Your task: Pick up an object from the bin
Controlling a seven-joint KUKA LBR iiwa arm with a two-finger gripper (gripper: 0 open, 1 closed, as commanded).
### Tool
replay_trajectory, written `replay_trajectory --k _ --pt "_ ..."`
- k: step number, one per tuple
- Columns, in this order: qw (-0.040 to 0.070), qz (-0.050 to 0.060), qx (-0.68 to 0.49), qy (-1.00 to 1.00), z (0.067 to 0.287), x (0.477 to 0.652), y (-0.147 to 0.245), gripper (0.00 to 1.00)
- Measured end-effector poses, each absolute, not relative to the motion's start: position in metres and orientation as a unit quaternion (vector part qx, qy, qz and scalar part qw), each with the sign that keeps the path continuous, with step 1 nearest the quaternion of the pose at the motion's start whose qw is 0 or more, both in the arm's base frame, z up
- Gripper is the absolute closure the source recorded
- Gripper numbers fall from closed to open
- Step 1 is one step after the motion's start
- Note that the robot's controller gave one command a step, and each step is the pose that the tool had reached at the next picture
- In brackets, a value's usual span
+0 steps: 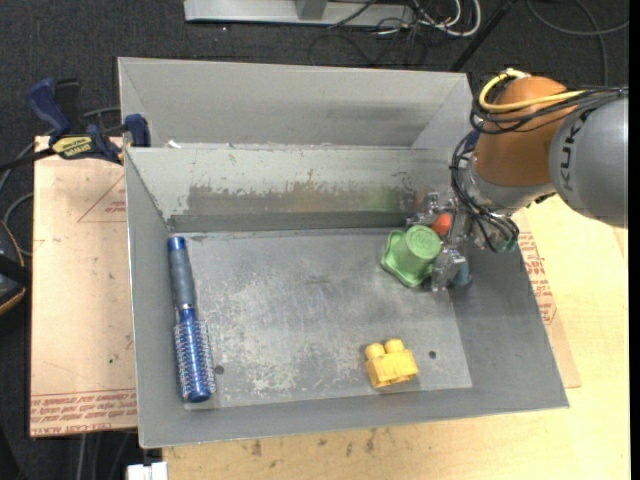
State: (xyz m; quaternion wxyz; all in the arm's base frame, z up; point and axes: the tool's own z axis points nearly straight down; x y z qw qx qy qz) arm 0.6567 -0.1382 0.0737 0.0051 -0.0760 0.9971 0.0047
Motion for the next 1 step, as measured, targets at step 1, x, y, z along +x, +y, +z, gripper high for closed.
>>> replay_trajectory --k 1 --pt "0.004 0.005 -0.074 0.997 0.0749 0.6566 -0.1391 1.00"
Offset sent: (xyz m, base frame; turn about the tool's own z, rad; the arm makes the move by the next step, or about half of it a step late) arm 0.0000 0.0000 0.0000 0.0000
